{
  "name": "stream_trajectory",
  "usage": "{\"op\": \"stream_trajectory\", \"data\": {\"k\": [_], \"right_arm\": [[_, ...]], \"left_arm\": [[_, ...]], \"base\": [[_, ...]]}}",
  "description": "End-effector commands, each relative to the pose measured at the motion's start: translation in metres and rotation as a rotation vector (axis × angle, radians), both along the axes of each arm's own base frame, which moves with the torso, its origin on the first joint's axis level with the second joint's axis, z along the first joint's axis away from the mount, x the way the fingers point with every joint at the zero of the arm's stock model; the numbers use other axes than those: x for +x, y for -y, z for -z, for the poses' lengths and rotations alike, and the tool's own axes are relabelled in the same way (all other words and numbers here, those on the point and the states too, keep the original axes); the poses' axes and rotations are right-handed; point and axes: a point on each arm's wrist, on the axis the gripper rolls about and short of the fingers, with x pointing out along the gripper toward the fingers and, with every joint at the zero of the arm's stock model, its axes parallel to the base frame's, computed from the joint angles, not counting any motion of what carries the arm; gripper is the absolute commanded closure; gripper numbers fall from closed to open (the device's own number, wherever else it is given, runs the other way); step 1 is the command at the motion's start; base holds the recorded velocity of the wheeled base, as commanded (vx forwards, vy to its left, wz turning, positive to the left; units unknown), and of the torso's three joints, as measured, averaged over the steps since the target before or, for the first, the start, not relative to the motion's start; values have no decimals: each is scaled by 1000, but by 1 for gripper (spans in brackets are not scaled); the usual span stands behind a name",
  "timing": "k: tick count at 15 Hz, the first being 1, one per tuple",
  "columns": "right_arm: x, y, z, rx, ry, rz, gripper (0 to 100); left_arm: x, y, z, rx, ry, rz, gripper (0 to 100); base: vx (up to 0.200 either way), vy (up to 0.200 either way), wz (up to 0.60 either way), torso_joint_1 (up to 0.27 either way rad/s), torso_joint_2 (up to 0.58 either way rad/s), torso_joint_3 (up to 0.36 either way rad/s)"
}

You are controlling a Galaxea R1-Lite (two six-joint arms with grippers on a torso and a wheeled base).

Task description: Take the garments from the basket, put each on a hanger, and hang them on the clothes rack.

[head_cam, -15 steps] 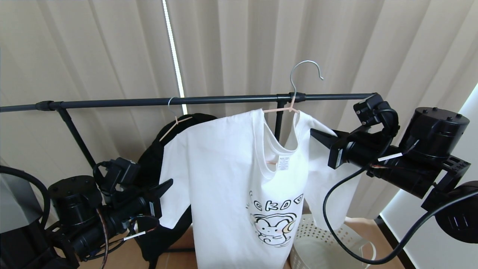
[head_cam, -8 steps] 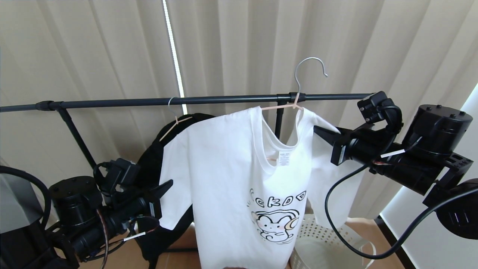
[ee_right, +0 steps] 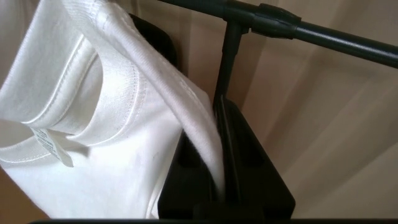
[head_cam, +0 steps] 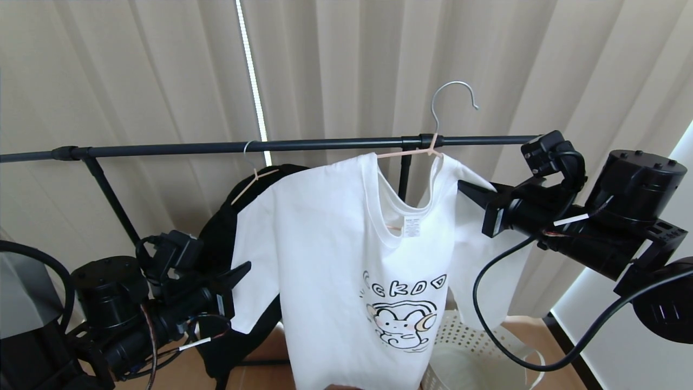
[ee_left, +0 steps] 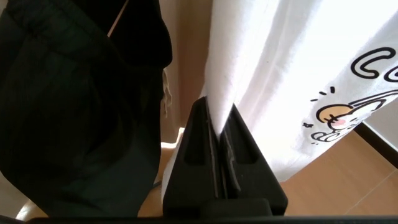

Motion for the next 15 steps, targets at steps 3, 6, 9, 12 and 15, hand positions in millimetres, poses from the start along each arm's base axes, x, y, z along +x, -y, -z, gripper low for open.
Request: {"op": "stream_trajectory", "data": {"k": [3, 6, 9, 12, 15], "right_arm": [[0, -1, 3, -3, -8, -2, 100], [1, -1, 4, -5, -13, -2, 100], [2, -1, 5, -6, -17, -2, 100], [6, -4, 14, -15, -42, -7, 100], [4, -10, 17, -19, -50, -27, 100]], "left_arm": [[-1, 0, 0, 1, -2, 4, 0], [-4, 0, 7, -1, -40, 5, 0], [-9, -1, 3, -11, -35, 9, 0], [-15, -3, -16, -67, 16, 4, 0], [-22, -1, -39, -113, 102, 16, 0]], "base": [[0, 0, 0, 0, 0, 0], [0, 0, 0, 0, 0, 0], [0, 0, 0, 0, 0, 0], [0, 0, 0, 0, 0, 0], [0, 0, 0, 0, 0, 0]]}}
